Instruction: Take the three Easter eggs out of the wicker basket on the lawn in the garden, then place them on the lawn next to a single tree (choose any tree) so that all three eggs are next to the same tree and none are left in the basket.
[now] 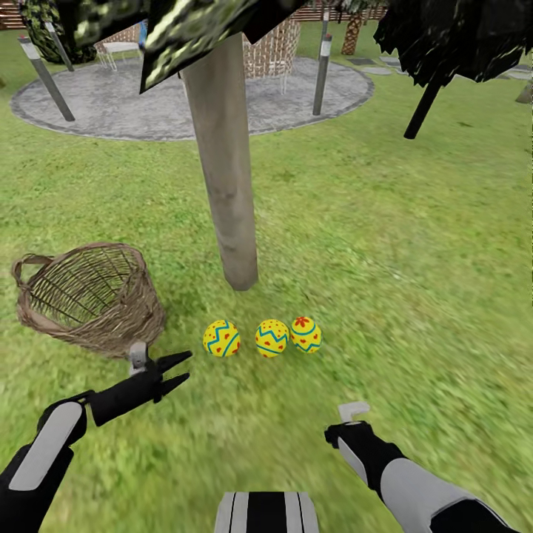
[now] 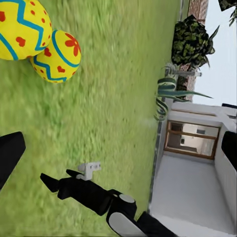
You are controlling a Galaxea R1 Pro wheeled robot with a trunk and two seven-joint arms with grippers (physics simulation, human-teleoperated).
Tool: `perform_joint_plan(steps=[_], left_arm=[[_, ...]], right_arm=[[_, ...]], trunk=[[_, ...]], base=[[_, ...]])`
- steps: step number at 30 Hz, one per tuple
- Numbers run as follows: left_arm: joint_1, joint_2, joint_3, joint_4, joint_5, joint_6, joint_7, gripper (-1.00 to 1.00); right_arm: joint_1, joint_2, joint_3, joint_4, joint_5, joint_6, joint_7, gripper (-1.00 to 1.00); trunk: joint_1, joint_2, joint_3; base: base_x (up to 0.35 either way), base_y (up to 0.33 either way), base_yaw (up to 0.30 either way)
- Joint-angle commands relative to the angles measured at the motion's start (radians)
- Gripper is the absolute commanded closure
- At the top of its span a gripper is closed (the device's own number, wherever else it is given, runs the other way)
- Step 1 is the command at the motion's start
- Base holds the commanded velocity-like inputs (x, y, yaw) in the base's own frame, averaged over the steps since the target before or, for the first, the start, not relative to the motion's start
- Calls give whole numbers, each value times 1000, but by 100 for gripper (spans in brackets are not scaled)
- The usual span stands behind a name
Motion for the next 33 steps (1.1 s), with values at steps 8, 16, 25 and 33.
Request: perform_joint_plan(steps=[8, 16, 25, 33], left_arm=[[-1, 1, 33, 0, -76, 3, -9, -100], [-3, 38, 52, 76, -224, 3, 5, -100], [-3, 73, 48, 234, -247, -8, 1, -100], [-3, 69, 43, 250, -289, -9, 1, -100]], right_arm=[[0, 9, 9, -3, -9, 0, -7, -100], [70, 10, 9, -1, -11, -162, -7, -100], [109, 31, 9, -1, -12, -204, -7, -100], [114, 33, 9, -1, -11, -205, -7, -100]], trunk=[[-4, 2, 30], [-21, 30, 58], [-55, 93, 87], [-86, 149, 112]], base=[[0, 0, 0], [0, 0, 0], [0, 0, 0], [0, 0, 0]])
